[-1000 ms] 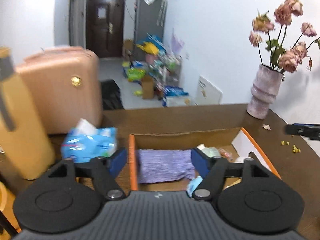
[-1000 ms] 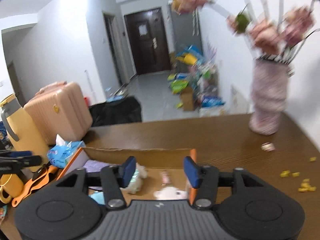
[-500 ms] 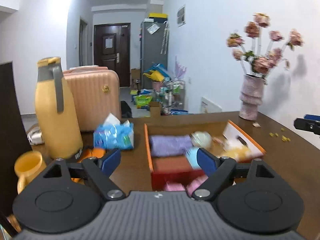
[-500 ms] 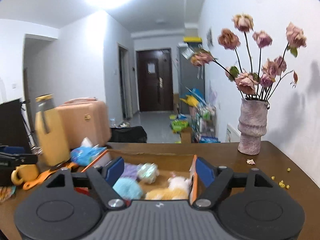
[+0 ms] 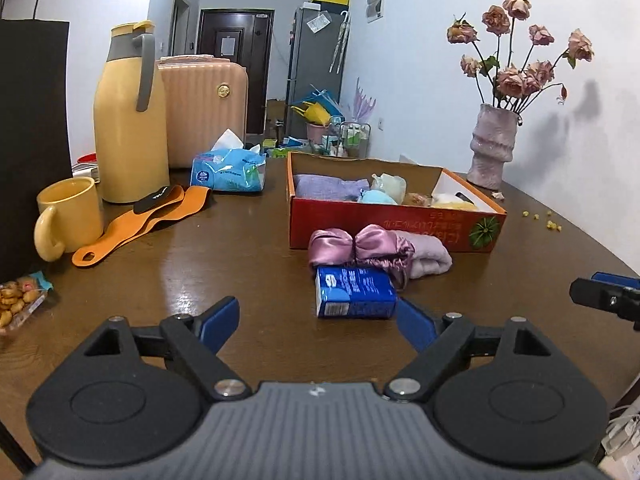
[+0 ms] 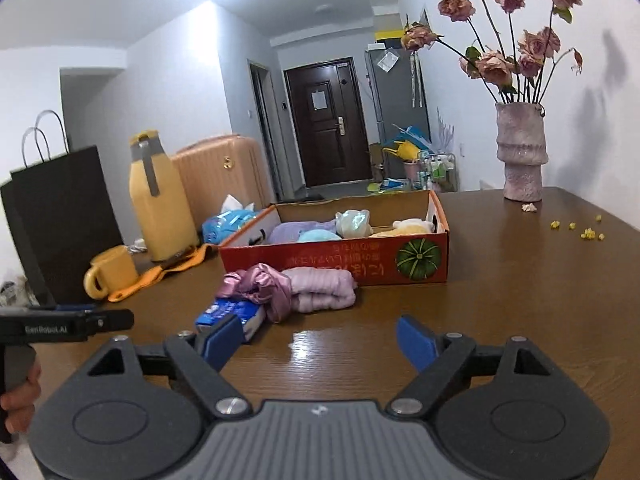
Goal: Organize soft objects
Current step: 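Withdraw both tools toward the blue handkerchief packet, then close both tools on the blue handkerchief packet and lift it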
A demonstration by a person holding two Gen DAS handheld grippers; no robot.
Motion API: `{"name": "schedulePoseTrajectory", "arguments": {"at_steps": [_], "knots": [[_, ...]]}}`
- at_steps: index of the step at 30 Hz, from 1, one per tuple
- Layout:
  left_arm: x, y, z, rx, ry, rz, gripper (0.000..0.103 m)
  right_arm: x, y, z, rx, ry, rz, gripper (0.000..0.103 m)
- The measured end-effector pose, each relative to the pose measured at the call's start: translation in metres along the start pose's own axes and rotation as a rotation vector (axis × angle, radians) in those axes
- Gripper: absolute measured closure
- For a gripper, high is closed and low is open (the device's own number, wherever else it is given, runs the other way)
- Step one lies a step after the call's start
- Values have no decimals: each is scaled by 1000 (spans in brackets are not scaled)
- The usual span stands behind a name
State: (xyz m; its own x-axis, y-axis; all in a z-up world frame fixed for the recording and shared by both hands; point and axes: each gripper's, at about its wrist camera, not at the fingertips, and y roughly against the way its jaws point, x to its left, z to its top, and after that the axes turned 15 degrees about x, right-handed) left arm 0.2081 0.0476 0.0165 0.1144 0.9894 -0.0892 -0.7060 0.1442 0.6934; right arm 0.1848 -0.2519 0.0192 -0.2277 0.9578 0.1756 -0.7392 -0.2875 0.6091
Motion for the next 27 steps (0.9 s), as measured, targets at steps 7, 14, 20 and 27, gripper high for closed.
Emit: {"name": "schedulePoseTrajectory", "arguments": {"at_steps": [7, 14, 20, 27], "knots": [[12, -43, 21, 75, 54, -53, 39, 7, -60, 15, 129, -58, 106, 35], [31, -94, 51, 168, 102, -149, 45, 19, -132, 42, 220, -119, 208, 52], [40, -125, 53, 245, 115, -239, 64, 34, -182, 52, 288, -167, 270, 66], [49, -123, 49, 259, 163, -321, 81, 37, -183, 47, 296, -178, 295, 79]]}}
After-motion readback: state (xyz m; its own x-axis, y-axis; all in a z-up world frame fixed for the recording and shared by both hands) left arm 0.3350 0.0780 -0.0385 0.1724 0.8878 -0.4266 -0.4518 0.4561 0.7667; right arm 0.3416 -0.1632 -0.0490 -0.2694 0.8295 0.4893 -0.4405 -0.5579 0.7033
